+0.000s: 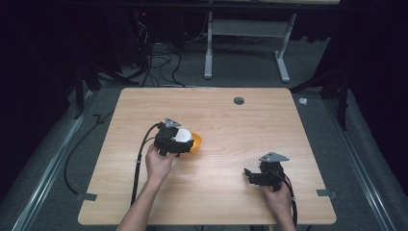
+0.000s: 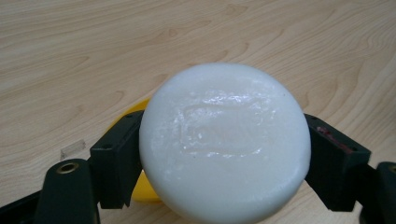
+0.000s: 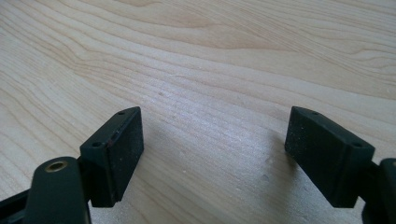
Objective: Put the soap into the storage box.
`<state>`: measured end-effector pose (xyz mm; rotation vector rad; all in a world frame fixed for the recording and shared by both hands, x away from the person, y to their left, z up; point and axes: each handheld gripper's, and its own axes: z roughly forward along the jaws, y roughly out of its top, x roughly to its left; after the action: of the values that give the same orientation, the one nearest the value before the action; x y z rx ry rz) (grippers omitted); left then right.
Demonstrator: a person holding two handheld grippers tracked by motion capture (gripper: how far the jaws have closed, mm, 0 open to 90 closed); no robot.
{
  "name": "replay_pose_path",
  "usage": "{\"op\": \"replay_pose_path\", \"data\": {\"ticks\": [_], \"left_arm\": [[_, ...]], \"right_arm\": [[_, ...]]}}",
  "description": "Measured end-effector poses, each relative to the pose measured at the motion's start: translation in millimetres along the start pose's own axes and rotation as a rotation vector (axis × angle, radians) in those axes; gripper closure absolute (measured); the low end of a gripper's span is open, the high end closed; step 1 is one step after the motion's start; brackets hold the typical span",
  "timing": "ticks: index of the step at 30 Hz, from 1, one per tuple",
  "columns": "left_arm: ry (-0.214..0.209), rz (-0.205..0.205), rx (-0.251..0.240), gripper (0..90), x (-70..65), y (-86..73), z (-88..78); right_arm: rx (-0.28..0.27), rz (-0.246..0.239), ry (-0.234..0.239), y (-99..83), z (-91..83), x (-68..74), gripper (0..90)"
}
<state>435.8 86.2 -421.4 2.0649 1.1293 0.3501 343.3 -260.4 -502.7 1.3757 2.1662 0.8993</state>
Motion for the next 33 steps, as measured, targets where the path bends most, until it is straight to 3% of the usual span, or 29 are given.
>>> {"op": "replay_pose_path", "data": {"ticks": [24,33], "left_arm": [[0.075,-0.020,0.040,23.0,8.7,-1.8,27.0],[0.084,-0.029,0.052,22.9,8.6,-2.9,33.3]], "right_arm": [[0.002,-0.002,-0.001,0.1,0.0,0.0,20.5],[0.001,-0.001,-0.001,0.1,-0.1,0.0,20.5]]}}
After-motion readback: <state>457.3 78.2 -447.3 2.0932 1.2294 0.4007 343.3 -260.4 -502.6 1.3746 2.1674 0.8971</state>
